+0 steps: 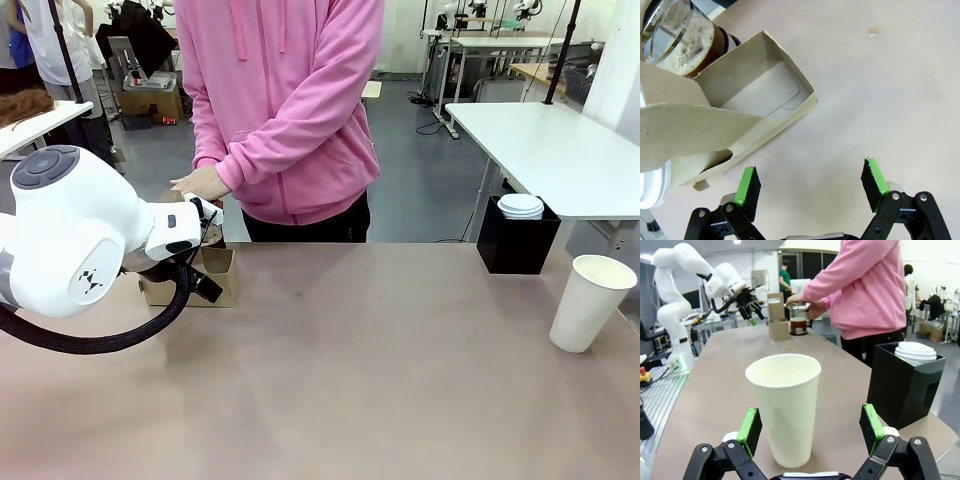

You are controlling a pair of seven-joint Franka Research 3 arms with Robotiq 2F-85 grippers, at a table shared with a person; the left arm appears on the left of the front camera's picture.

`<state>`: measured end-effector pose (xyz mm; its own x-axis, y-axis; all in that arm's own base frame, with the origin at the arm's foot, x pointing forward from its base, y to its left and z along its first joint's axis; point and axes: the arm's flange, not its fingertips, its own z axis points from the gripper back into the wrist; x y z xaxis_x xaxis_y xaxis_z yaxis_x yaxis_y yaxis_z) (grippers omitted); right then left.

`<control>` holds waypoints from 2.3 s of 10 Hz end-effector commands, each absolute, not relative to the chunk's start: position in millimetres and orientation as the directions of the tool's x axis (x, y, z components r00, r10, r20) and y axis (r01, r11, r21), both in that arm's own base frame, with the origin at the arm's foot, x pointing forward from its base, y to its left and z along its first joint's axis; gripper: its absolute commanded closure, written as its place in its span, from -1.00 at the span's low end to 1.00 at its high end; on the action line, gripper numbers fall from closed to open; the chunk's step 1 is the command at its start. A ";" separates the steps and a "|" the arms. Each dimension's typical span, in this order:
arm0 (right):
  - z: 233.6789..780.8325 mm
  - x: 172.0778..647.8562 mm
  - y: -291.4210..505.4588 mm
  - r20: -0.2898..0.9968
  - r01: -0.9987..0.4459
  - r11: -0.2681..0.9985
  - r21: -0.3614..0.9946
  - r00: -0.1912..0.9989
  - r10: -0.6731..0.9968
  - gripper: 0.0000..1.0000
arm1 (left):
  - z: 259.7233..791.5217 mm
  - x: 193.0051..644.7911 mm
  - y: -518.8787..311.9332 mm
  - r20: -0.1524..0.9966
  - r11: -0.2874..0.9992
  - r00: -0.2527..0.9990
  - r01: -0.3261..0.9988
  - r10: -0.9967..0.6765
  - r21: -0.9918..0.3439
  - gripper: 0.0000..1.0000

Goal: Pour a drink into a cup and package it in a carrier.
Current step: Pick up the 600 ml Paper Cup and place it in the middle top area of the table.

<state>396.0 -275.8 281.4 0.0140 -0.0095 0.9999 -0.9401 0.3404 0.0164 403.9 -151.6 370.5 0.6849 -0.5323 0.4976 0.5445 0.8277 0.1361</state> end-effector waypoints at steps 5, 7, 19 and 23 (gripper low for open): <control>249.3 396.9 -243.2 0.999 -0.892 0.450 -0.029 -0.019 0.027 -1.00 | 370.5 403.6 -151.6 0.498 0.827 0.684 0.545 -0.532 0.135 -1.00; 245.6 398.2 -230.6 0.999 -0.879 0.475 -0.030 -0.009 0.046 -1.00 | 370.5 403.6 -151.6 0.498 0.827 0.684 0.545 -0.532 0.135 -1.00; 242.9 388.5 -203.2 0.996 -0.954 0.296 0.054 0.071 0.045 -1.00 | 370.5 403.6 -151.6 0.498 0.827 0.684 0.545 -0.532 0.135 -1.00; 237.6 396.3 -179.5 0.996 -0.956 0.285 0.076 0.085 0.020 -1.00 | 370.5 403.6 -151.6 0.498 0.827 0.684 0.545 -0.532 0.135 -1.00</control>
